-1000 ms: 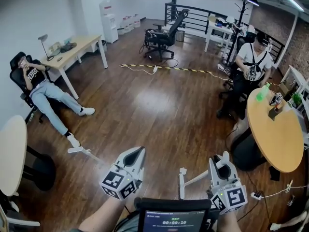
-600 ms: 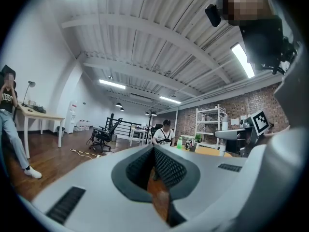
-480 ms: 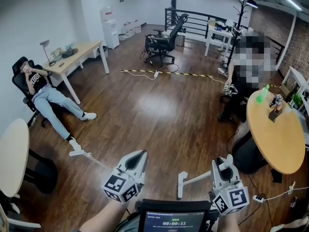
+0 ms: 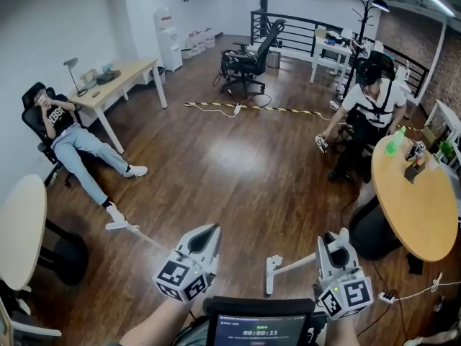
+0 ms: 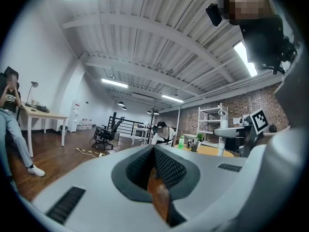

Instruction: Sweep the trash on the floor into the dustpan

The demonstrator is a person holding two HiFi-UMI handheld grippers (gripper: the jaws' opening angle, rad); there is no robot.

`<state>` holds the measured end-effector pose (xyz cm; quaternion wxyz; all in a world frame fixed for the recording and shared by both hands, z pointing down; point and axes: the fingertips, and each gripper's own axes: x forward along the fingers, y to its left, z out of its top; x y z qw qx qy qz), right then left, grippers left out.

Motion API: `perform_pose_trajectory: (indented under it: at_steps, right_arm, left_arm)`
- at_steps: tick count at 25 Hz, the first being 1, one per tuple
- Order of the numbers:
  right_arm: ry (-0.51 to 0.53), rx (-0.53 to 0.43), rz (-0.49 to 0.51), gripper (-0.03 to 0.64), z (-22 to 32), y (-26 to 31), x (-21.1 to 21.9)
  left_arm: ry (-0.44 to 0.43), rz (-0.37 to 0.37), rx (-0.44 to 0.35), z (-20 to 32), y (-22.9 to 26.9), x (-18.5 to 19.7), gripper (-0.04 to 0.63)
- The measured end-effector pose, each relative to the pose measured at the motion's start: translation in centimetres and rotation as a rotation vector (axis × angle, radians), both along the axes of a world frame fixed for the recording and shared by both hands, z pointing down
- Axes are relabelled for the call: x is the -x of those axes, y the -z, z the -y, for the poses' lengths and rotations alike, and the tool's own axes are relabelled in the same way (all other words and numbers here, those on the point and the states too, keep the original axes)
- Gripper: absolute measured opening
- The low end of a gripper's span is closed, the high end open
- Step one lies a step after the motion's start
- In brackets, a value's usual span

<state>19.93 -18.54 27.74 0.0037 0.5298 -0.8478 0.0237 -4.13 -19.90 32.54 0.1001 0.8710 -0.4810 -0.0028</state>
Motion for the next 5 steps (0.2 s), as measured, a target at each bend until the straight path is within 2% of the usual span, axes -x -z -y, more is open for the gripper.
perform_pose_trajectory:
  at_steps: [5]
  right_arm:
    - [0.000,-0.009,-0.006,0.077,0.19,0.81,-0.32]
  left_arm:
    - [0.004,0.001,-0.004,0.10,0.70,-0.16,0.008]
